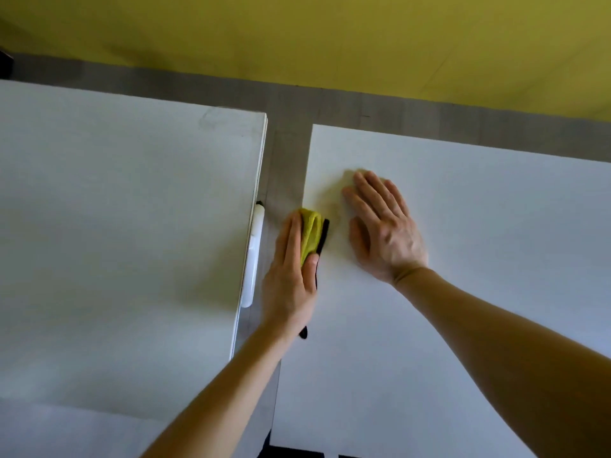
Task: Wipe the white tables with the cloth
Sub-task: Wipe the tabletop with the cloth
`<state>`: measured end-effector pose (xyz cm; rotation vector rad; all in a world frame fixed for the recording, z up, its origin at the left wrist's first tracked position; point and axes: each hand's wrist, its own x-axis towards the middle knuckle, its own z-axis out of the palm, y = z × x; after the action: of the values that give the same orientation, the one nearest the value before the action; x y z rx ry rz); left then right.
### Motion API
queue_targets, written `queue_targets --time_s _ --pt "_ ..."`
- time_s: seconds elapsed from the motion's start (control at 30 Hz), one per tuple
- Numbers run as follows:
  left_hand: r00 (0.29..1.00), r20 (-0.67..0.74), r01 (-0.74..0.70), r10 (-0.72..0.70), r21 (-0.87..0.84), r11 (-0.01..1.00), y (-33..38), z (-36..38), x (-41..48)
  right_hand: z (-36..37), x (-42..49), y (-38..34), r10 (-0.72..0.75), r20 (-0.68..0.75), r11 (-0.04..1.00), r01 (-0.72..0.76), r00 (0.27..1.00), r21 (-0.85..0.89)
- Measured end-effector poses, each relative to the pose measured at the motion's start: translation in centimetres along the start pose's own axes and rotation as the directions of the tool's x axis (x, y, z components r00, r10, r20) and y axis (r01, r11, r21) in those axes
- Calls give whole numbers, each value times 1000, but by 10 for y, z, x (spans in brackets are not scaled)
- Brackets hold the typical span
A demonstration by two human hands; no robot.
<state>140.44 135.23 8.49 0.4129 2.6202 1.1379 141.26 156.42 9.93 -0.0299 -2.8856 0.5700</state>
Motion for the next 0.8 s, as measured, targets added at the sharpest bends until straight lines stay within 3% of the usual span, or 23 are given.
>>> queue_targets --time_s 0.1,0.33,0.43,0.63,0.7,0.8 --pt "999 43 -19 20 -7 1000 -6 -6 -18 -3 -1 -2 14 4 1000 -14 1000 -9" --pt "1000 -24 6 -6 10 1000 37 5 138 -1 -1 -2 -12 -16 1000 12 1000 -25" --pt "999 -22 -24 24 17 1000 21 4 88 -3 0 -4 -8 -21 1000 8 1000 -24" --pt "997 80 -1 0 17 1000 -20 -16 -94 -4 0 -6 -22 -13 999 22 1000 -31" --pt "993 112 42 -42 6 999 -19 -20 -99 -4 0 -6 -11 -4 999 11 1000 -37" --pt "996 86 38 -38 1 999 -10 -12 -28 -4 -1 -7 -7 -17 997 6 1000 -71"
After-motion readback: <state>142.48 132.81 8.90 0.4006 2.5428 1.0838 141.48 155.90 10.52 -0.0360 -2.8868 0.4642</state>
